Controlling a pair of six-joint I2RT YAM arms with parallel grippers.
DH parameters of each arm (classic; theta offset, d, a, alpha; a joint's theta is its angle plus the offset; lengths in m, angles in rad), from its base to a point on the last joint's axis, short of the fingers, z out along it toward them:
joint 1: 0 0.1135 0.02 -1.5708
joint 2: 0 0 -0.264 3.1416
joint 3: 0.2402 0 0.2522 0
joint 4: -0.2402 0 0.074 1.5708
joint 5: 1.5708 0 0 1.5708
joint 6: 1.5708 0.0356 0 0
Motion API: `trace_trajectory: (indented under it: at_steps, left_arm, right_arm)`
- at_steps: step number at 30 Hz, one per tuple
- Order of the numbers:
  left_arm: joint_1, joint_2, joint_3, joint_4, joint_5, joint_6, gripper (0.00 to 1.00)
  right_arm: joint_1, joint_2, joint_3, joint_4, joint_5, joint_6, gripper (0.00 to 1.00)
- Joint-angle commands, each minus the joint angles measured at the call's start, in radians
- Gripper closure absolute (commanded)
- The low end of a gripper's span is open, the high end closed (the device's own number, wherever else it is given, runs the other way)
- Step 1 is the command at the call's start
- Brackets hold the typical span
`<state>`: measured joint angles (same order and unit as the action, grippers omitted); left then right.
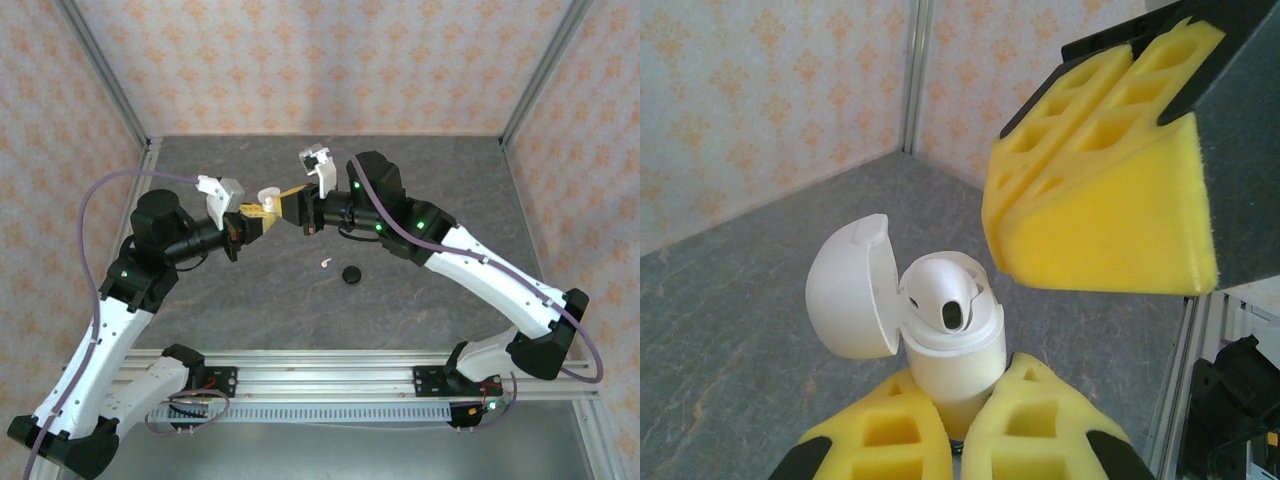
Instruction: Insert wireless bluetooth earbuds into charging case
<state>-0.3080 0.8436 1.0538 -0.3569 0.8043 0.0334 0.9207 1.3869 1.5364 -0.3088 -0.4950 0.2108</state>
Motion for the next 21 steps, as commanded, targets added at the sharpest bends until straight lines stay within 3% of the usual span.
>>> trace_trajectory:
  at_steps: [1,10,21]
  left_arm:
    - [-0.009,-0.02,0.003,-0.021,0.019,0.031,1.0]
    - [-0.008,-0.031,0.003,-0.04,0.021,0.048,1.0]
    - [-0.007,-0.062,-0.002,-0.1,0.0,0.038,1.0]
  right_arm:
    - [0.01,0.007,0.037,-0.001,-0.013,0.016,0.88]
    - [0.015,-0.008,0.042,-0.007,0.027,0.039,0.88]
    - [-0.053,-0.035,0.077,-0.132,0.295,0.141,0.81]
